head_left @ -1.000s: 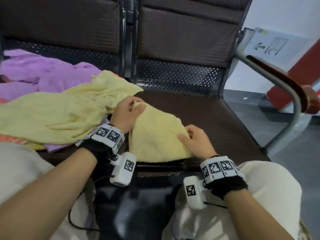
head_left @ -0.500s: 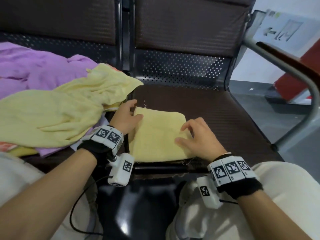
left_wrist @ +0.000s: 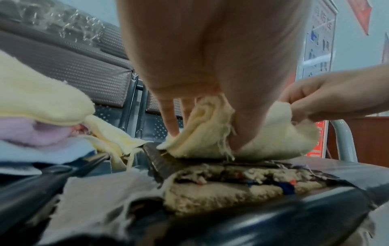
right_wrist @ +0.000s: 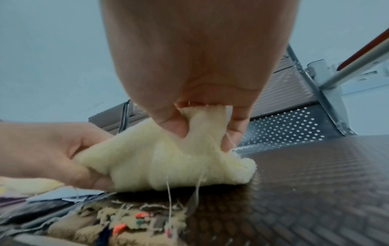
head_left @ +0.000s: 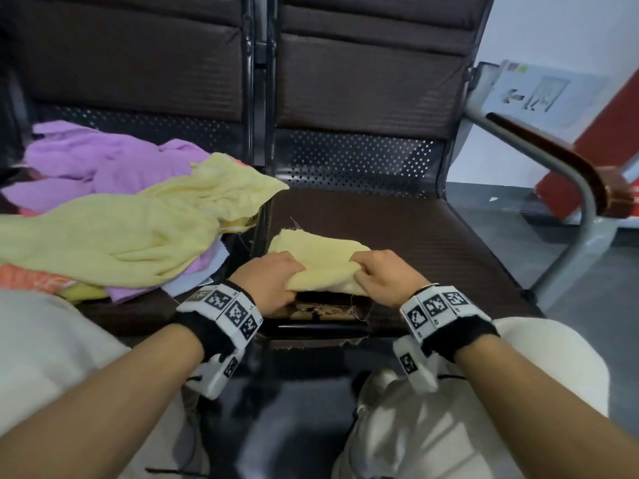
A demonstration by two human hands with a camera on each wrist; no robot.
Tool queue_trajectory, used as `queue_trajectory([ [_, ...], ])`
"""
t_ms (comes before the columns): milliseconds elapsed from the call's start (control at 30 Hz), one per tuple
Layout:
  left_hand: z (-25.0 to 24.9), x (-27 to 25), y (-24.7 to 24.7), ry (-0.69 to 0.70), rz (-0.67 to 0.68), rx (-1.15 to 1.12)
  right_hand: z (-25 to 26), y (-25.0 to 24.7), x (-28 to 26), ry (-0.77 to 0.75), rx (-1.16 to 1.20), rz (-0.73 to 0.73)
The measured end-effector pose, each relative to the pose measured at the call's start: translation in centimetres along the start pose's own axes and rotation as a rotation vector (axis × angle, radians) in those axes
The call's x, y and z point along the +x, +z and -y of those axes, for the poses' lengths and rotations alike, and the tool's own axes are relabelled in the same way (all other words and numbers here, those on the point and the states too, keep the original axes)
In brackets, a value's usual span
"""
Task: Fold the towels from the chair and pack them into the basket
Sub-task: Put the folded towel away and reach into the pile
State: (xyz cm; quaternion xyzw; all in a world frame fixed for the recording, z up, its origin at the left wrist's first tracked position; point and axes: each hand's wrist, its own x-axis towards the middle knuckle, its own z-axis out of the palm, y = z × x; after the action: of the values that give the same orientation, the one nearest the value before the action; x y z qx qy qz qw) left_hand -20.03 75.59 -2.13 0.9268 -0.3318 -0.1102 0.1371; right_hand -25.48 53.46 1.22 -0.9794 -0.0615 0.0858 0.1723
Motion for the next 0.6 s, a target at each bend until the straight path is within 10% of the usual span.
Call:
queue_trajectory([
  [200, 1.2, -0.3, -1.5, -0.013, -0.109, -0.338, -0.3, 0.3, -0.6, 0.024, -0.021, 0.18],
  [600, 4.2, 4.0, -3.4, -0.21, -0.041, -0.518, -2.8, -1.4, 4.9, 0.266, 0.297, 0.055],
])
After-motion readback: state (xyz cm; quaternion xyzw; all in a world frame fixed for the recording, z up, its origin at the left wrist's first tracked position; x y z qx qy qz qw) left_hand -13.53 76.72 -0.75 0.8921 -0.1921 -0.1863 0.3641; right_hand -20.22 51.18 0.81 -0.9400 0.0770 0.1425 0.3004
